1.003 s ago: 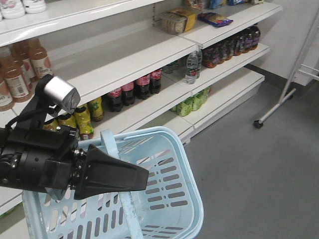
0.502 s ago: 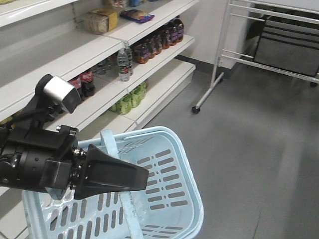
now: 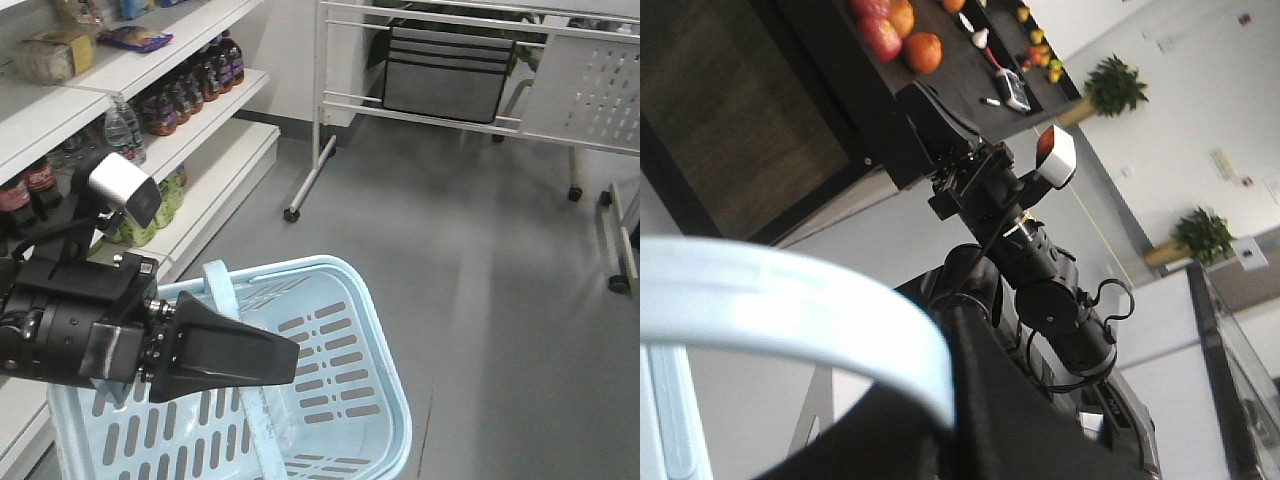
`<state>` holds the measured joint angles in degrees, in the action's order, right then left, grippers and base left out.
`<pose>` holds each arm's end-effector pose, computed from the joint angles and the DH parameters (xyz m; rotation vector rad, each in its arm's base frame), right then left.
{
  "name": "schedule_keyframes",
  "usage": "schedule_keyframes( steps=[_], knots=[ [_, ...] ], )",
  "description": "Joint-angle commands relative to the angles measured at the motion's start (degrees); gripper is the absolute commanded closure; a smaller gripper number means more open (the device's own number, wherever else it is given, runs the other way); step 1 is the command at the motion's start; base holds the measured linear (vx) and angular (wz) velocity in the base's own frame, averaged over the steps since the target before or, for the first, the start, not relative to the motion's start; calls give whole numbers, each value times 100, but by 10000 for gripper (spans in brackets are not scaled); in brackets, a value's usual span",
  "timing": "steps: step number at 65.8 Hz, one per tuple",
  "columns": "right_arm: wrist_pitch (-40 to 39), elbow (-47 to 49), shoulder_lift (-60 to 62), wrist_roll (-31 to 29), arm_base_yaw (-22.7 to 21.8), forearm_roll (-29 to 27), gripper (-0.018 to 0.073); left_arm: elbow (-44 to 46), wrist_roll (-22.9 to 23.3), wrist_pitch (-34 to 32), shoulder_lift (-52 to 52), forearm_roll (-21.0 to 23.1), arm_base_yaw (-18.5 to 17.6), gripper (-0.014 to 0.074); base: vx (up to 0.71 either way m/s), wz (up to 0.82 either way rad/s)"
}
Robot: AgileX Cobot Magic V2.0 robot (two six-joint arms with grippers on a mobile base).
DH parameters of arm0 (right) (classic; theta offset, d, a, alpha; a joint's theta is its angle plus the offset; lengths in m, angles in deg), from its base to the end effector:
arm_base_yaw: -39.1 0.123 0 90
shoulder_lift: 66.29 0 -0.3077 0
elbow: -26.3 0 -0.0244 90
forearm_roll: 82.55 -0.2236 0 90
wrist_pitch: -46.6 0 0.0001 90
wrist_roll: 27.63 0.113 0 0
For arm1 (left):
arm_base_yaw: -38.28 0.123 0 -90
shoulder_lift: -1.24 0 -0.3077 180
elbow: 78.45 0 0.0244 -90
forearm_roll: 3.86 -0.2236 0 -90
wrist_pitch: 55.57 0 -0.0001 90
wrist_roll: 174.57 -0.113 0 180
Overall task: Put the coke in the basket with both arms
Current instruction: 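Turn the base away from the shelf holding the basket in the left gripper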
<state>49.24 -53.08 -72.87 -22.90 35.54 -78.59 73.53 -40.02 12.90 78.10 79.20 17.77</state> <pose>0.0285 -0.0021 0.2010 0.0610 1.5452 -0.0410 0.1406 -0.1640 0.3659 0.6591 2.0920 -1.7128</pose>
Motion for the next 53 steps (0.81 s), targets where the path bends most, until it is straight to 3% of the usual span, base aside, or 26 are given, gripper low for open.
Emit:
schedule_keyframes(
  steps=[1, 53],
  knots=[
    [-420, -45, 73, -42, -32, 55, 561, 141, -56, 273, -150, 518, -23, 603, 2, -41],
    [-420, -45, 73, -42, -32, 55, 561, 141, -56, 274, -150, 518, -23, 603, 12, -37]
  ],
)
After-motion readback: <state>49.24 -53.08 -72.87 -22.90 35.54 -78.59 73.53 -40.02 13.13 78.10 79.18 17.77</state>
